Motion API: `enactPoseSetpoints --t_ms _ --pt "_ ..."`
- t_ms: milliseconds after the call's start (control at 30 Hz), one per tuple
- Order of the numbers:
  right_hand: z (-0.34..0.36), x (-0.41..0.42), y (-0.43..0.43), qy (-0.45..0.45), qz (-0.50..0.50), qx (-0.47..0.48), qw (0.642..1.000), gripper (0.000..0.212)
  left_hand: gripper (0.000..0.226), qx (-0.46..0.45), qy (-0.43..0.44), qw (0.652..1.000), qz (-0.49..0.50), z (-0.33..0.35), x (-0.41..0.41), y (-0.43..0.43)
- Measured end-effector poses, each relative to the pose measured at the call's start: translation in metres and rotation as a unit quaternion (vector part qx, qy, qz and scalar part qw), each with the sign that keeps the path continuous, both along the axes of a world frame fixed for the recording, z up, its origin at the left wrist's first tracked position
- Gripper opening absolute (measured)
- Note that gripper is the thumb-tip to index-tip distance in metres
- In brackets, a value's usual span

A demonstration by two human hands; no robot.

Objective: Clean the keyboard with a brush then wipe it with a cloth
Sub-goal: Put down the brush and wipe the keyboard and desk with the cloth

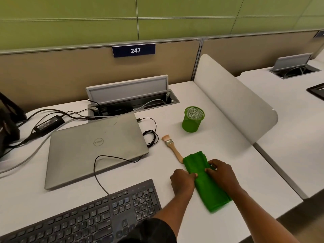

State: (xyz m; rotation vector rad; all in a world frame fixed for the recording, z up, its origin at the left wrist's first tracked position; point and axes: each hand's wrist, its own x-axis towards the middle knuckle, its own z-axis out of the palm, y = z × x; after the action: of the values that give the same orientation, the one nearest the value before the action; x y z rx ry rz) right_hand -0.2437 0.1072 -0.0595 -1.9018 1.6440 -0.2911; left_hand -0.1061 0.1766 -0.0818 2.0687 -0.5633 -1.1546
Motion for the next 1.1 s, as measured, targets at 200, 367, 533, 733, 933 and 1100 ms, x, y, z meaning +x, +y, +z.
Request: enactPoseSetpoints --t_ms 200,367,533,733,933,1100 --pt "0.007 0.007 -0.002 0.049 -0.006 0.025 0.998 0.031 0.037 -0.001 0.034 0.999 0.016 0.004 0.009 0.007" --pt "0.023 0.027 0.003 0.063 -0.059 -0.06 0.994 0.04 0.031 -0.027 0.045 0.997 0.051 -0.017 0.039 0.005" --pt "0.039 0.082 0.013 0.012 -0.011 -0.095 0.995 0.032 0.034 -0.064 -0.018 0.997 0.037 0.039 0.085 0.025" --pt "0.045 0.134 0.02 0.003 0.002 -0.081 0.997 0.028 0.048 -0.093 -0.05 0.994 0.033 0.05 0.129 0.022" --pt "0.039 0.151 -0.003 -0.004 -0.019 -0.07 0.997 0.018 0.036 -0.082 -0.073 0.993 0.032 0.052 0.141 0.001" --pt "0.021 0.152 -0.038 0.027 -0.015 -0.035 0.999 0.024 0.028 -0.033 -0.111 0.992 -0.039 0.05 0.138 -0.031"
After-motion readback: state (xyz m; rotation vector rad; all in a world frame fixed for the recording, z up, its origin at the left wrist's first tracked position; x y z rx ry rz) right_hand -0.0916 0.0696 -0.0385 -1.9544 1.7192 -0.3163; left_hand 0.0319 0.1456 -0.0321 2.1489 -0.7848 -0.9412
